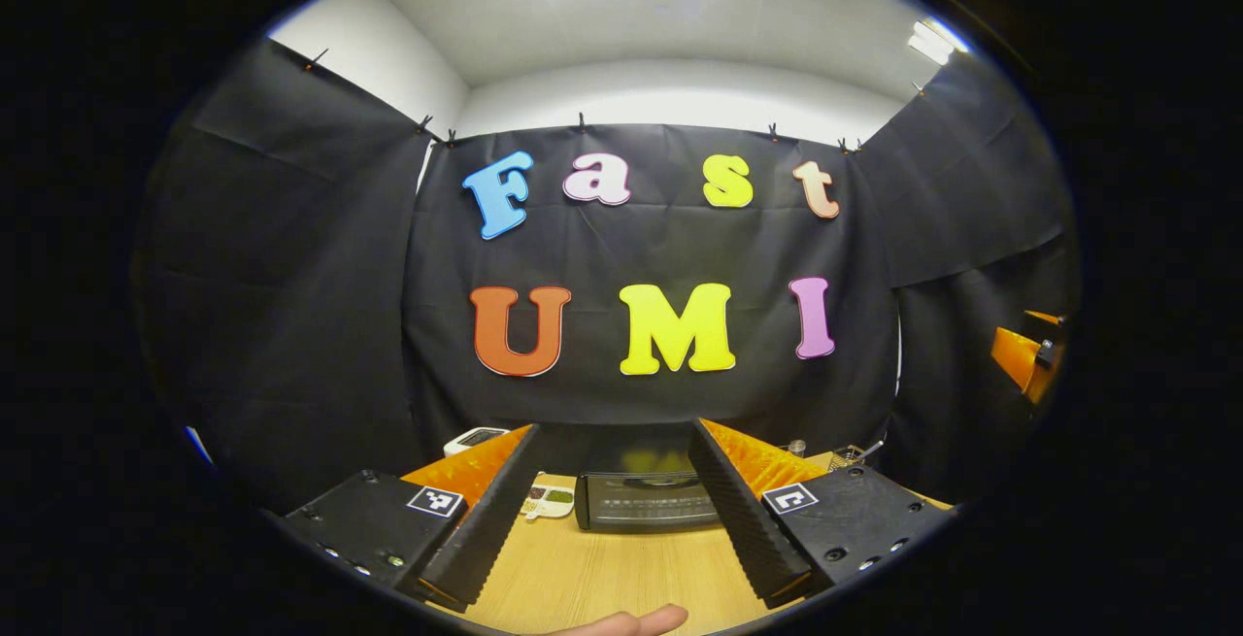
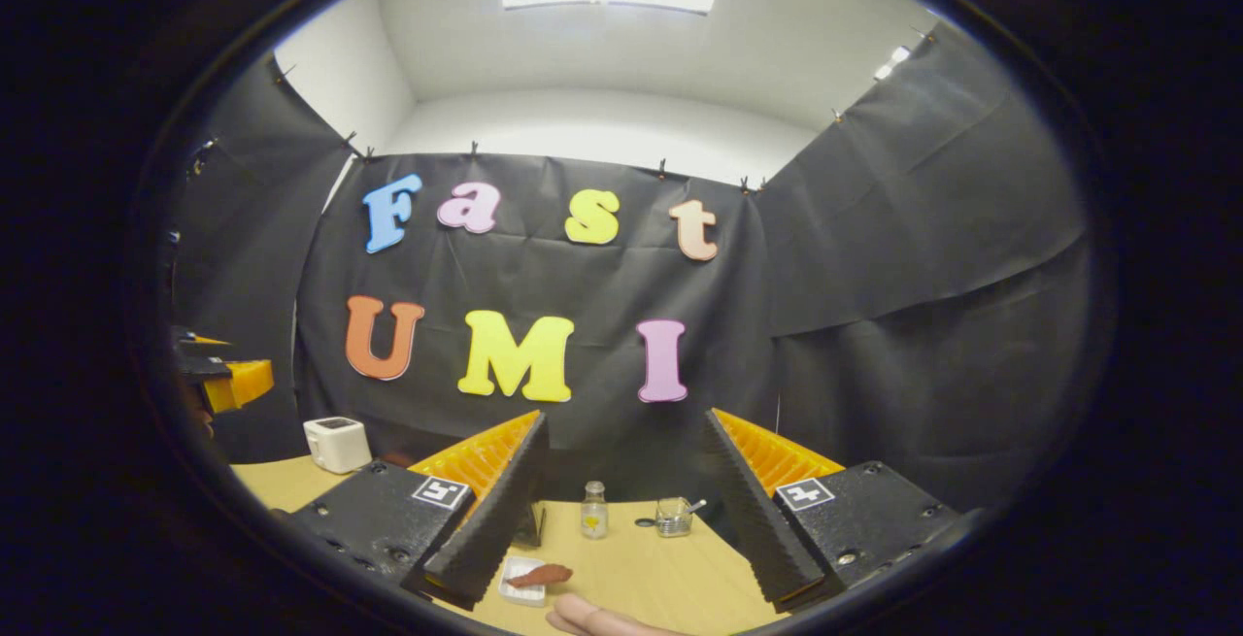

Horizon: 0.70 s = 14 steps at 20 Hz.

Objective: Open the electric oven with the left hand, put the food in, and close the electric oven.

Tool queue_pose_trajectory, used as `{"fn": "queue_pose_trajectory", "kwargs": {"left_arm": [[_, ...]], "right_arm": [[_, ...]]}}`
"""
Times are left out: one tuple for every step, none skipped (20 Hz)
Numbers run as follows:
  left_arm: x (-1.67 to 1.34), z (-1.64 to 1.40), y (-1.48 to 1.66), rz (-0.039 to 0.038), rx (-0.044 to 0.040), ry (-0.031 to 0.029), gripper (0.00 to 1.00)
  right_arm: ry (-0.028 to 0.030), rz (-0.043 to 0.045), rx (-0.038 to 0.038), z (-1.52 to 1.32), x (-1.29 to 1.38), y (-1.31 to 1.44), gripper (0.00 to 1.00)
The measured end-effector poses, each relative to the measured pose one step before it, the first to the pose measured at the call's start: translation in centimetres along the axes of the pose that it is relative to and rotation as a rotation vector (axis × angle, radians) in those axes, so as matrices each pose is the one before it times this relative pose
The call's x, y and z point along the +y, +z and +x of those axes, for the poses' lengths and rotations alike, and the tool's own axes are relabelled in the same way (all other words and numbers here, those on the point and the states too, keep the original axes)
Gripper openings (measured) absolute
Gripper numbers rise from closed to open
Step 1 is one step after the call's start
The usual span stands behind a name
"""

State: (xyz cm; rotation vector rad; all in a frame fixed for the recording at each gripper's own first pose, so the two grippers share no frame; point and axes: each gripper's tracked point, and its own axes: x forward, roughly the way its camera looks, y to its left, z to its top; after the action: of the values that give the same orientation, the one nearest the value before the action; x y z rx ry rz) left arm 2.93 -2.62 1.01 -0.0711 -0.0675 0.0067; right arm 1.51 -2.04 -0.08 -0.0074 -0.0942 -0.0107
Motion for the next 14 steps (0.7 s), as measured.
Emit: {"fn": "queue_pose_trajectory", "kwargs": {"left_arm": [[-0.233,0.706,-0.375,-0.00687,0.00886,-0.00397,0.96],[-0.202,0.906,-0.279,-0.00605,0.01013,-0.00411,0.96],[-0.144,0.884,-0.366,-0.00462,0.01043,-0.00057,0.96],[-0.084,1.092,-0.312,-0.0037,0.00904,-0.00203,0.96],[-0.086,1.191,-0.395,-0.00576,0.00863,-0.00262,0.96],[-0.271,1.347,-0.461,-0.00589,0.01139,-0.00487,0.96],[-0.309,1.315,-0.691,-0.00592,0.01807,-0.00617,0.95],[-0.22,1.333,-0.746,-0.00504,0.02226,-0.0058,0.94],[-0.405,1.336,-0.584,-0.00598,0.02009,-0.01088,0.94],[-0.501,1.391,-0.72,-0.00595,0.01657,-0.01373,0.94],[-0.451,1.381,-0.588,-0.00089,0.01622,-0.01114,0.95],[-0.29,1.395,-0.555,0.00249,0.01231,-0.00962,0.95],[-0.349,1.382,-0.743,0.00505,0.01526,-0.00816,0.95],[-0.273,1.464,-0.75,0.00605,0.01856,-0.00296,0.95]], "right_arm": [[0.00378,0.00352,0.00562,0.451,-0.055,-0.238,1.0],[0.00221,0.00365,0.00022,0.479,-0.024,-0.136,1.0],[0.00014,-0.00209,-0.0018,0.549,-0.138,-0.078,1.0],[-0.00251,-0.00358,-0.00266,0.422,-0.226,-0.117,1.0],[-0.0004,-0.00264,-0.0031,0.338,-0.013,-0.063,0.99],[0.00383,-0.00445,-0.00126,0.278,0.105,-0.172,1.0],[0.00764,-0.00436,0.00204,0.332,0.115,-0.231,1.0],[0.00772,-0.00104,0.00305,0.355,0.058,-0.275,1.0],[0.00274,-0.00054,0.00154,0.378,-0.085,-0.078,1.0],[-0.00082,-0.00102,-0.00202,0.513,-0.244,-0.064,1.0],[-0.00443,0.00133,-0.00259,0.441,-0.274,0.039,1.0],[-0.00342,0.00363,-0.00215,0.375,-0.327,-0.078,1.0],[-0.00138,0.00339,0.00102,0.536,-0.304,-0.207,1.0],[-0.00201,0.00251,0.00325,0.491,-0.312,-0.211,1.0]]}}
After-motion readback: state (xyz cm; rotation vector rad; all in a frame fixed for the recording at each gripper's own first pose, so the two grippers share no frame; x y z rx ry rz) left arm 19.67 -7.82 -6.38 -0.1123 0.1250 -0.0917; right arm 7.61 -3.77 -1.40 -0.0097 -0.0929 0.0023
